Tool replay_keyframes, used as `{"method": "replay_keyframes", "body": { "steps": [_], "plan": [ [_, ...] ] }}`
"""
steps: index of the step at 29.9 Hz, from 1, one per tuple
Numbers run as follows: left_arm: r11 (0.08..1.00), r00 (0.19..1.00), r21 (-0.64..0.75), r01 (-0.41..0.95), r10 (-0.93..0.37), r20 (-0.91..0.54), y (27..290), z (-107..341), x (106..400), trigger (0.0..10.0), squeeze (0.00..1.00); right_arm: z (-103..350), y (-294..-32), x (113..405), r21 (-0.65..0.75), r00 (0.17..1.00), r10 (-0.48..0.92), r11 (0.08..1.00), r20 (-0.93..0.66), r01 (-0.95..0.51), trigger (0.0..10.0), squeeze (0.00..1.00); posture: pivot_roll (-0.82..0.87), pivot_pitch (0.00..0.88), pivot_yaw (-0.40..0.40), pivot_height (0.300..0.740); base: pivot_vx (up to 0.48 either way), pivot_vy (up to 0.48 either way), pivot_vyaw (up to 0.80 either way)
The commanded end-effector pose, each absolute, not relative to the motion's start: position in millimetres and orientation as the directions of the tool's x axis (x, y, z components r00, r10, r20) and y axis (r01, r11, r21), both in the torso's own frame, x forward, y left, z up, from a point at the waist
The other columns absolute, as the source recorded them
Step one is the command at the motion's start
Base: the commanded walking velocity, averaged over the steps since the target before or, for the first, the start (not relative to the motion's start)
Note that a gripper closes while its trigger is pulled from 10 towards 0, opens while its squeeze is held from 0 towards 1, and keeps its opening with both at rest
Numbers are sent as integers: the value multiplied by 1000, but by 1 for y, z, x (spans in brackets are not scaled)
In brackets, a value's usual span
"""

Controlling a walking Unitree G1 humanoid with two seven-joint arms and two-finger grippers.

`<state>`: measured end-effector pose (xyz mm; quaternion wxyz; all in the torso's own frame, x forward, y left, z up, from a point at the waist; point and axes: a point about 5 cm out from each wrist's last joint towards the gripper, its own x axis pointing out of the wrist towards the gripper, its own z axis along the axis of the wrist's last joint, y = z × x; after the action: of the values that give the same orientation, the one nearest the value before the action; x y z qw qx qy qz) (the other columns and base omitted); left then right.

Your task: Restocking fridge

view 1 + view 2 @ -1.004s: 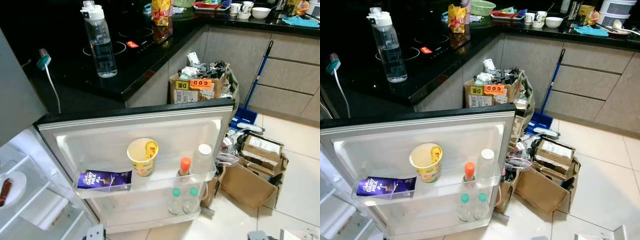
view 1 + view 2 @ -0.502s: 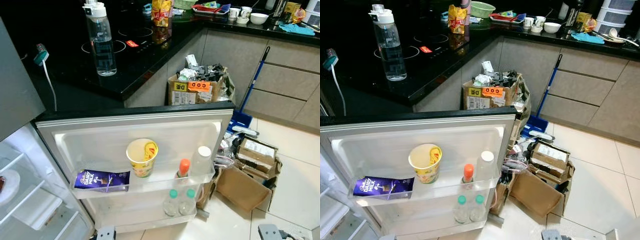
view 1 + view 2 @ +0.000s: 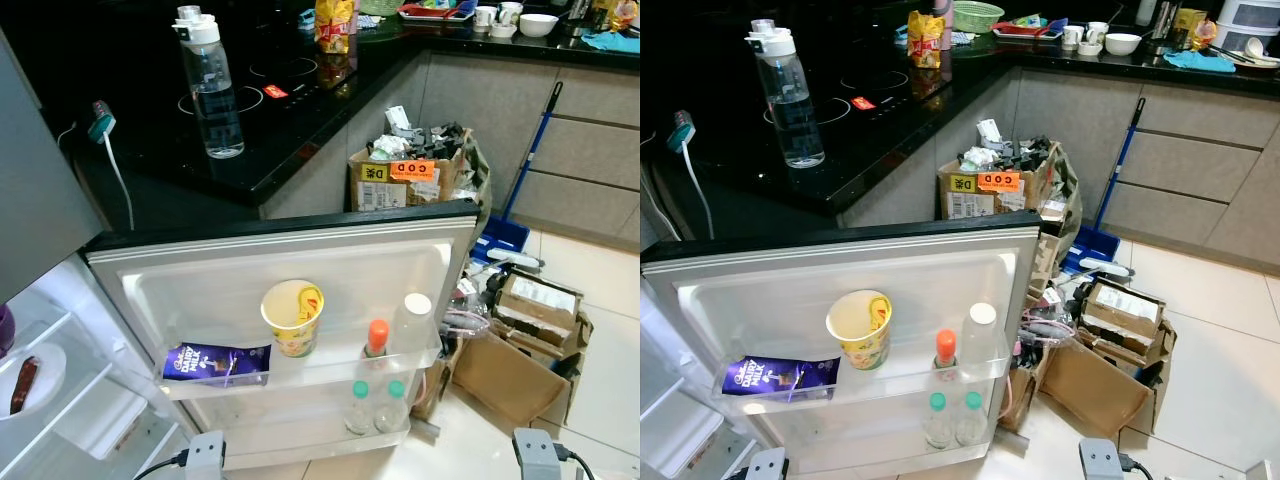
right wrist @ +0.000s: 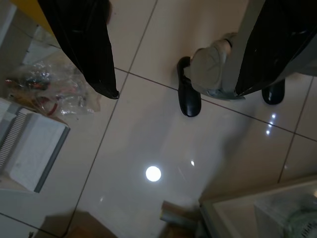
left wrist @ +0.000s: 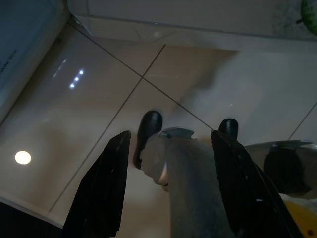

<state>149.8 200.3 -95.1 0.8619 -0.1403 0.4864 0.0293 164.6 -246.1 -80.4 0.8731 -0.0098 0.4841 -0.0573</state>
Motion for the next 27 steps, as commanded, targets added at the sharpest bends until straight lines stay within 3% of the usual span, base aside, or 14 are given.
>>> {"method": "replay_keyframes", "body": {
  "steps": [1, 7, 14, 27],
  "plan": [
    [951, 515, -213, -225, -70, -855, 205, -96, 148, 10000, 0, -82, -243, 164, -72, 513, -109, 993, -851, 92, 10000, 0, -69, 0, 7, 740, 0, 0, 0],
    [952, 508, -201, -232, -58, -859, 209, -96, 145, 10000, 0, -84, -240, 159, -110, 500, -84, 994, -862, -23, 10000, 0, -69, 0, -3, 740, 0, -244, 0],
    [953, 471, -191, -235, -60, -880, 210, -102, 126, 10000, 0, -89, -250, 140, -148, 447, -89, 984, -890, -99, 10000, 0, -53, 0, -18, 740, 0, -407, 769],
    [955, 462, -198, -222, -76, -884, 205, -104, 121, 10000, 0, -89, -254, 135, -159, 439, -104, 983, -892, -90, 10000, 0, -50, 0, -32, 740, 0, -408, 61]
  ]
}}
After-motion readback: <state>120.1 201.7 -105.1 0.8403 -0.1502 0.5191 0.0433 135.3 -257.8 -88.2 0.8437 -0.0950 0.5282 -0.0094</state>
